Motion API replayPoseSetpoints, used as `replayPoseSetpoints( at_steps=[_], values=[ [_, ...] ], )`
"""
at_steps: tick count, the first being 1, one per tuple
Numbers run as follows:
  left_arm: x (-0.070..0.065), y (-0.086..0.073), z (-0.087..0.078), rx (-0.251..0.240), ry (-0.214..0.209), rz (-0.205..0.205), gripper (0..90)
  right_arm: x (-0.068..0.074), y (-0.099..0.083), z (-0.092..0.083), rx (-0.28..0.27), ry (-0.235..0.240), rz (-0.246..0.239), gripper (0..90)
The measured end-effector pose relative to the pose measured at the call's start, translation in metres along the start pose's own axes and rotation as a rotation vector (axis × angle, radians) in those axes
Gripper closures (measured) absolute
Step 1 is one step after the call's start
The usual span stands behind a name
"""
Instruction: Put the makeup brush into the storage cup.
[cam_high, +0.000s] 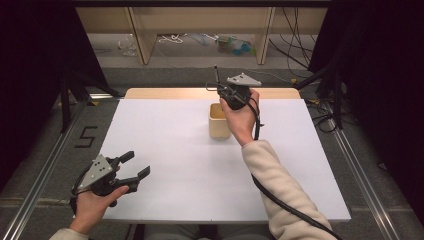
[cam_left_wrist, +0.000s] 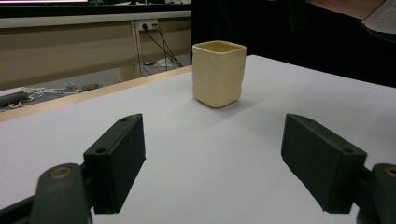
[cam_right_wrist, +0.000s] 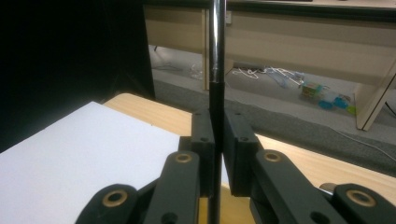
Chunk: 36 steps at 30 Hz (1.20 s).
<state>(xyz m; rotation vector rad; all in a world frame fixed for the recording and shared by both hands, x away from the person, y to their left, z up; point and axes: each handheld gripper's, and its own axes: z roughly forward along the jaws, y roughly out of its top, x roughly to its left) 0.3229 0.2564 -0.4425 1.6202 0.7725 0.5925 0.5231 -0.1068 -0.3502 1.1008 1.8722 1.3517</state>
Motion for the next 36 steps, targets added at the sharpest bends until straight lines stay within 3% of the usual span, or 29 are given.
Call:
replayPoseSetpoints(
  at_steps=[9, 19, 30, 31, 36],
  values=[
    [-0.0002, 0.0001, -0.0001, 0.0, 0.001, 0.0, 21.6, 0.0005, -0.001, 0.0021, -0.005, -0.002, 0.009, 84.2],
    [-0.0013, 0.0, -0.0006, 0.007, 0.011, -0.009, 21.6, -0.0012, -0.0022, 0.0043, -0.014, -0.013, -0.014, 84.2],
    [-0.0015, -0.0001, -0.001, 0.009, 0.013, -0.012, 21.7, 0.0004, -0.0001, 0.005, -0.015, -0.009, 0.003, 84.2],
    [-0.0032, -0.001, 0.0008, 0.004, -0.027, -0.049, 21.7, -0.0001, -0.0001, 0.0056, -0.023, -0.015, -0.004, 84.2],
    [-0.0043, -0.0014, 0.0016, -0.005, -0.038, -0.067, 21.7, 0.0012, -0.0003, 0.0071, -0.021, -0.011, 0.005, 84.2]
  ],
)
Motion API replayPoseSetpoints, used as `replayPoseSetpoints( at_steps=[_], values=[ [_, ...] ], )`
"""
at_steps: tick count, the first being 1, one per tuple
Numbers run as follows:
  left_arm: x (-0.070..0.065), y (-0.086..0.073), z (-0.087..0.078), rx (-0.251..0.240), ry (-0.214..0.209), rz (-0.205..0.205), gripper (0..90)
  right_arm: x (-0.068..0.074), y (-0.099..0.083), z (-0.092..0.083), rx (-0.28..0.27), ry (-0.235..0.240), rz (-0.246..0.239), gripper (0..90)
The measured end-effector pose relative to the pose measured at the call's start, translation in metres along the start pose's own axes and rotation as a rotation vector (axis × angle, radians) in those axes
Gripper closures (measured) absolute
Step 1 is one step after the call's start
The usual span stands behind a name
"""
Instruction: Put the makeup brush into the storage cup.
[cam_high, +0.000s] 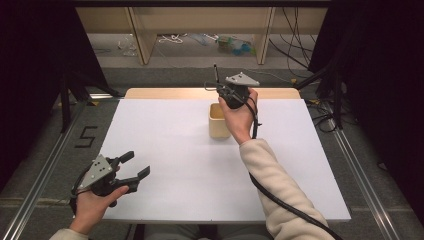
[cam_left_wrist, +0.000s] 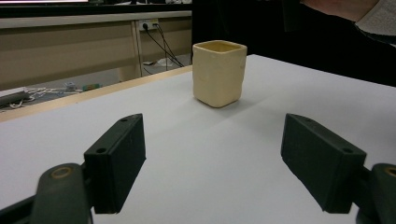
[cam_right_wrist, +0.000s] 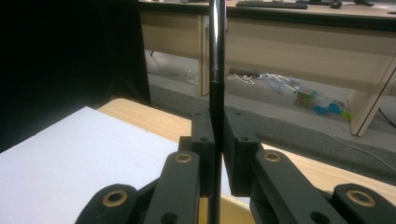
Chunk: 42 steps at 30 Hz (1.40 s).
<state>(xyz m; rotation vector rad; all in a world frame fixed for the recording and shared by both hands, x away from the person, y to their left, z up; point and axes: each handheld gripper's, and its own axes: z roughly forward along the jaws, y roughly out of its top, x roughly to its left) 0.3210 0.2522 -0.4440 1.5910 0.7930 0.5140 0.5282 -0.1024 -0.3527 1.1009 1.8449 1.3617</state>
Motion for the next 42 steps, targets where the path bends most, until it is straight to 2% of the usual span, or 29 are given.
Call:
replayPoseSetpoints(
  at_steps=[2, 12, 16, 17, 28, 42],
  values=[
    [0.0, 0.0, -0.0001, 0.001, -0.002, -0.003, 21.7, 0.0004, -0.0002, 0.0007, -0.004, -0.013, -0.019, 84.2],
    [0.0003, 0.0001, 0.0, 0.001, -0.007, 0.005, 21.7, 0.0021, -0.0012, 0.0043, -0.004, -0.013, -0.012, 84.2],
    [0.0004, 0.0002, -0.0006, 0.005, -0.003, 0.007, 21.7, 0.0011, -0.001, 0.0053, -0.011, -0.022, -0.024, 84.2],
    [0.0004, 0.0002, -0.0003, 0.003, -0.005, 0.006, 21.7, 0.0017, -0.0008, 0.005, -0.006, -0.016, -0.011, 84.2],
    [0.0005, 0.0002, -0.0006, 0.004, -0.003, 0.006, 21.7, -0.0004, -0.0016, 0.0066, -0.014, -0.03, -0.02, 84.2],
    [0.0004, 0.0002, -0.0006, 0.005, -0.004, 0.007, 21.7, -0.0009, -0.0034, 0.0094, -0.026, -0.031, -0.003, 84.1]
  ],
)
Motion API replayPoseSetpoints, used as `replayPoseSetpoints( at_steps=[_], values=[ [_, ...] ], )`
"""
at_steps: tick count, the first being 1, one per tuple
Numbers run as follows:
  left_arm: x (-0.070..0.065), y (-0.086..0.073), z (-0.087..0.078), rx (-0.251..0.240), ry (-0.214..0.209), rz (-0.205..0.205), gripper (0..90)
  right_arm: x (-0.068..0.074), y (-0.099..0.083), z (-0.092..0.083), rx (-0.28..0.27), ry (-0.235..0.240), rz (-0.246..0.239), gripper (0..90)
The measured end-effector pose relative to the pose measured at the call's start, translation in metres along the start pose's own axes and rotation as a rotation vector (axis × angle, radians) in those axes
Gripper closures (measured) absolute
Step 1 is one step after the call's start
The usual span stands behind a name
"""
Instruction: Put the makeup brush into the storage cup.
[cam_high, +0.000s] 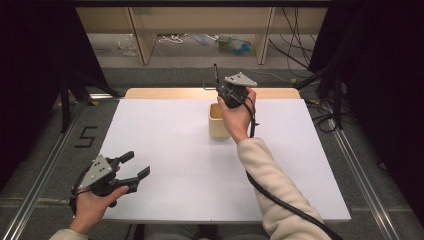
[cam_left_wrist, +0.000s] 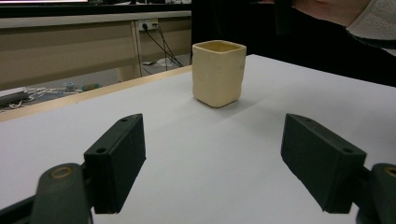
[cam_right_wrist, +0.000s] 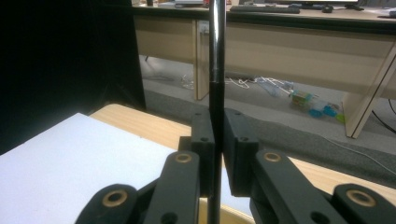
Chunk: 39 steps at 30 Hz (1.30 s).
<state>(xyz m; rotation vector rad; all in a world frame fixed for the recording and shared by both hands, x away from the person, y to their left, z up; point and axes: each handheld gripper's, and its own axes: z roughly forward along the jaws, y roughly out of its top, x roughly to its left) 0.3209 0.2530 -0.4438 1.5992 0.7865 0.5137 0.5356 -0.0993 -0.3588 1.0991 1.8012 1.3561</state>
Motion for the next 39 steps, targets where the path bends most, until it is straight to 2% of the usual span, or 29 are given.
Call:
replayPoseSetpoints(
  at_steps=[8, 9, 10, 12, 14, 21, 28, 31, 34, 36, 39],
  values=[
    [0.0, -0.0002, 0.0005, -0.003, -0.004, -0.002, 21.8, -0.0012, 0.0, 0.001, -0.002, -0.004, 0.01, 84.1],
    [0.0005, 0.0002, 0.0008, -0.008, -0.01, 0.015, 21.8, -0.0014, -0.0001, 0.0012, -0.001, -0.003, 0.012, 84.1],
    [-0.0006, -0.0002, 0.001, -0.008, -0.016, -0.002, 21.8, -0.0016, -0.0002, 0.0014, -0.002, -0.003, 0.012, 84.2],
    [-0.001, -0.0002, 0.0014, -0.01, -0.023, -0.006, 21.8, -0.0018, -0.0006, 0.0018, -0.003, 0.0, 0.015, 84.1],
    [-0.0017, -0.0002, -0.0006, 0.005, 0.007, -0.01, 21.8, -0.0021, -0.0009, 0.0022, 0.002, -0.007, 0.012, 84.1],
    [-0.0034, -0.0008, 0.0004, 0.004, -0.008, -0.027, 21.8, -0.0025, -0.003, 0.0046, 0.004, -0.005, 0.01, 84.2],
    [-0.0065, -0.0016, 0.0005, 0.006, -0.017, -0.067, 21.8, -0.0039, -0.0038, 0.0064, 0.006, -0.008, 0.013, 84.1],
    [-0.0085, -0.0021, 0.0005, 0.007, -0.017, -0.099, 21.8, -0.0043, -0.0043, 0.007, 0.006, -0.008, 0.012, 84.2],
    [-0.0083, -0.0021, 0.0004, 0.007, -0.007, -0.098, 21.8, -0.0049, -0.0051, 0.0079, 0.005, -0.008, 0.012, 84.2],
    [-0.0062, -0.0018, 0.0005, 0.009, -0.002, -0.07, 21.8, -0.0051, -0.0054, 0.0082, 0.007, -0.008, 0.013, 84.2],
    [-0.0049, -0.0016, 0.0005, 0.009, 0.0, -0.053, 21.8, -0.005, -0.0062, 0.0089, 0.01, -0.005, 0.017, 84.1]
  ],
)
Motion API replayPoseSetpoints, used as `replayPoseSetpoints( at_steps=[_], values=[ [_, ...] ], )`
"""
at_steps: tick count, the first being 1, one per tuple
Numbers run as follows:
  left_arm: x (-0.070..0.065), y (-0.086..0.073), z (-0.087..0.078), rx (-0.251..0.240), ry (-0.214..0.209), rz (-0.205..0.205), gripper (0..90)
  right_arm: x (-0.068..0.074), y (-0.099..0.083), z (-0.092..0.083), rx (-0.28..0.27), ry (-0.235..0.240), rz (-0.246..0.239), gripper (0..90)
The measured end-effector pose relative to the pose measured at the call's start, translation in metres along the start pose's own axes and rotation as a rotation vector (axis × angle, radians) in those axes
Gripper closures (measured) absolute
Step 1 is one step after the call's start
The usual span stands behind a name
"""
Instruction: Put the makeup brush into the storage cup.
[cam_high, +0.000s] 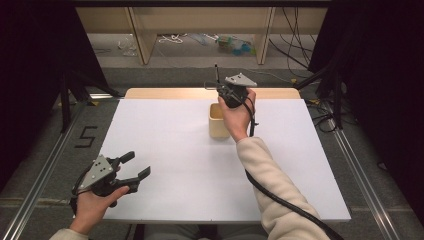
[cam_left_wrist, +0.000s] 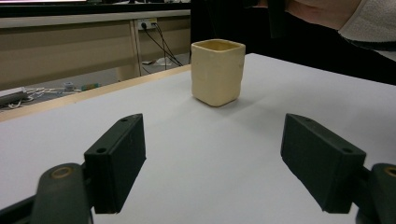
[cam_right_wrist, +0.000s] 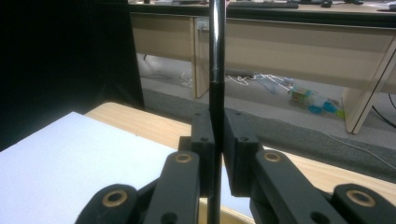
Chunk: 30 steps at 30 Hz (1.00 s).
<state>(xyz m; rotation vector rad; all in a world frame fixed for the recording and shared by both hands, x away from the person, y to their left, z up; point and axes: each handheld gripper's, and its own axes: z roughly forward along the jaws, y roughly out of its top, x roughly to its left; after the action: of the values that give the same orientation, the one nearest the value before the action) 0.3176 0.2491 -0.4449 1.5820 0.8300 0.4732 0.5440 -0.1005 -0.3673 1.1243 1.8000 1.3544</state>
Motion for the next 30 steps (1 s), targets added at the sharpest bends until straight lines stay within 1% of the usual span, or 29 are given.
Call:
replayPoseSetpoints(
  at_steps=[9, 11, 15, 17, 22, 30],
  values=[
    [-0.0012, -0.0003, -0.0004, -0.001, 0.008, -0.019, 21.9, -0.001, -0.0021, 0.002, -0.004, -0.005, 0.008, 84.2],
    [-0.0014, -0.0004, -0.0004, -0.002, 0.009, -0.021, 21.9, -0.0016, -0.0028, 0.0021, 0.001, -0.005, 0.003, 84.2],
    [-0.001, -0.0001, -0.0004, -0.005, 0.009, -0.012, 21.8, -0.0017, -0.0044, 0.0029, 0.002, -0.005, 0.007, 84.1],
    [-0.0007, 0.0001, -0.0003, -0.006, 0.007, -0.005, 21.7, -0.002, -0.005, 0.0028, -0.012, -0.006, 0.002, 84.1],
    [-0.0008, 0.0001, -0.0004, -0.005, 0.008, -0.007, 21.7, -0.0004, -0.0054, 0.0027, -0.014, 0.002, 0.002, 84.2],
    [-0.0001, 0.0002, -0.0004, -0.006, 0.007, 0.001, 21.7, -0.0008, -0.0068, 0.0036, -0.025, -0.004, 0.0, 84.1]
  ],
)
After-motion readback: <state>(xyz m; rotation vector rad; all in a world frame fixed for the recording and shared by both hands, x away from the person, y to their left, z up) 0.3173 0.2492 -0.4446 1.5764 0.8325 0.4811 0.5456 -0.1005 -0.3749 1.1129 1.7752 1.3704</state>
